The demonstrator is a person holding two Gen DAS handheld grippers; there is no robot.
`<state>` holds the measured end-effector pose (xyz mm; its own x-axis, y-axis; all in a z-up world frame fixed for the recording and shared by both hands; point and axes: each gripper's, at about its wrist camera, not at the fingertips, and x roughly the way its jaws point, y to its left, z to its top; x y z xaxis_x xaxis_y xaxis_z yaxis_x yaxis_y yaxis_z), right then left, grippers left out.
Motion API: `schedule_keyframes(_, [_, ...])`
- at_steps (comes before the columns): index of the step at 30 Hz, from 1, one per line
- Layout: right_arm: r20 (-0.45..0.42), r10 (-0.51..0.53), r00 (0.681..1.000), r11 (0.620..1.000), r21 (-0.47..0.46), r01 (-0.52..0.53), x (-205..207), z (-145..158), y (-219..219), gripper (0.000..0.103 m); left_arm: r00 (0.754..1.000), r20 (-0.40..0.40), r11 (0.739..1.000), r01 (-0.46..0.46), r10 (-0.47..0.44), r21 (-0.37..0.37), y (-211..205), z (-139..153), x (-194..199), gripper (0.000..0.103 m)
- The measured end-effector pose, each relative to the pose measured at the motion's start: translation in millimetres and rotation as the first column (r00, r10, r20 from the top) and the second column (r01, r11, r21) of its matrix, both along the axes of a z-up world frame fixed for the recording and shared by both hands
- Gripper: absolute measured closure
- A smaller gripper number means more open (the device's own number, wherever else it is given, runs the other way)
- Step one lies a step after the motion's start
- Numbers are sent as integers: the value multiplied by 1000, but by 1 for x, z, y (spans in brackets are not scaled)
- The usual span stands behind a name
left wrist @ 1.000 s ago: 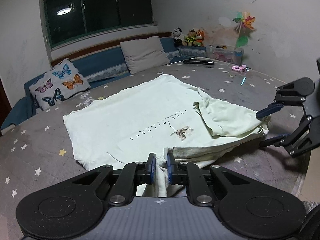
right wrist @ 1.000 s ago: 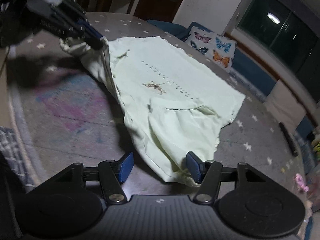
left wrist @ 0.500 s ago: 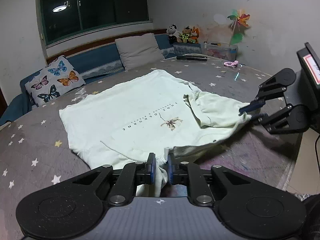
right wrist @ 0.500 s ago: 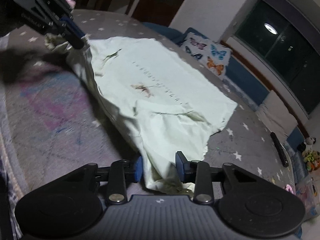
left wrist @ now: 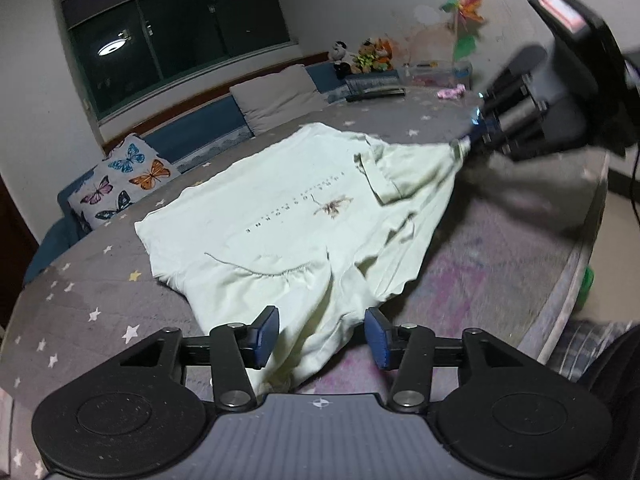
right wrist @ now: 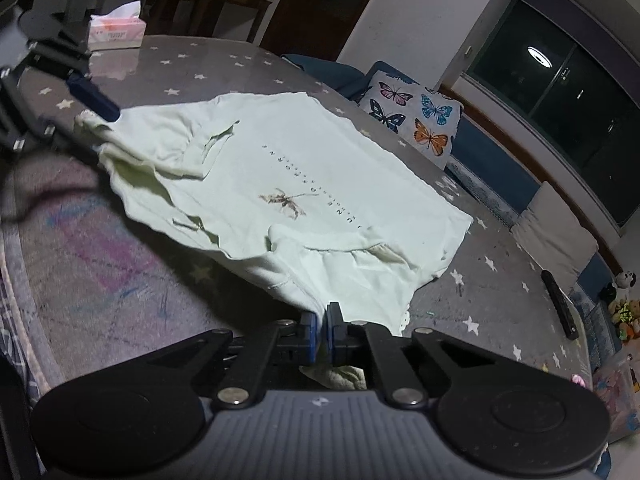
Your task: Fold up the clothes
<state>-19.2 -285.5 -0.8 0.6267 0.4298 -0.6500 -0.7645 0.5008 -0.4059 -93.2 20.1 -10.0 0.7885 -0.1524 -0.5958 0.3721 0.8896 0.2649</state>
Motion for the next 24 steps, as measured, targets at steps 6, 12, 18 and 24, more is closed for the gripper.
schedule_keyframes(6, [14, -3, 1000, 1000, 25, 3, 4, 13, 3, 99, 998, 8, 993, 61, -62, 100, -9, -11, -2, 48])
schedule_keyframes(12, [39, -7, 999, 999, 44, 6, 11, 26, 7, 99, 996, 1, 987, 89, -90, 133, -9, -15, 7, 49])
schedule_keyframes(18, [61, -8, 998, 998, 57, 5, 15, 33, 10, 99, 996, -23, 986, 91, -89, 139, 0, -16, 13, 83])
schedule_keyframes(24, [57, -30, 998, 995, 100, 24, 13, 33, 7, 100, 998, 35, 993, 50, -54, 108, 5, -4, 9, 97])
